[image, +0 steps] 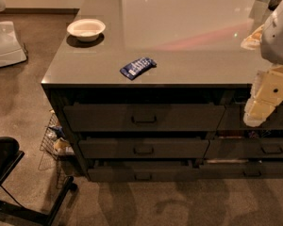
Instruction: Open bottom drawer
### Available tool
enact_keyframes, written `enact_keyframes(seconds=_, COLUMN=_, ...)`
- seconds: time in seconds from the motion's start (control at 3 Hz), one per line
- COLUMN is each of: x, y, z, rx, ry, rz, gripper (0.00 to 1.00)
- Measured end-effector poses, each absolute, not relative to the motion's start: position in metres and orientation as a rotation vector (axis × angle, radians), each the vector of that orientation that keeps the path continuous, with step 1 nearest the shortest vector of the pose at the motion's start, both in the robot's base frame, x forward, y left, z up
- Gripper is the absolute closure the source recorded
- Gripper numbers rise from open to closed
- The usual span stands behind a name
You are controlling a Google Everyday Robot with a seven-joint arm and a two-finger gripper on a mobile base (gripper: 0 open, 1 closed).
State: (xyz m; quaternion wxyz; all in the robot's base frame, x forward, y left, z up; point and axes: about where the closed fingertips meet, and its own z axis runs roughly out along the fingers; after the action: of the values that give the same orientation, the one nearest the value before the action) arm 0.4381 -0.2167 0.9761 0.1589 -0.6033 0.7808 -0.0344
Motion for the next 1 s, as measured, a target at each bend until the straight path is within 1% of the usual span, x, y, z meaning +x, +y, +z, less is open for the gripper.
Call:
enact_keyframes(seconds=0.33, x=0.438, y=-0.217, z=0.976, rx=-1.725, ry=2.232, rz=-0.098, gripper=0.00)
enact_keyframes(seconds=0.67, x=0.440, y=-0.206, z=0.947, rx=-1.717, ry=2.236, rz=-0.076, gripper=0.00)
enact_keyframes(seconds=1.0, x=0.437, y=-0.188, z=0.875, rx=-1.712, ry=2.209, rz=-0.038, gripper=0.00)
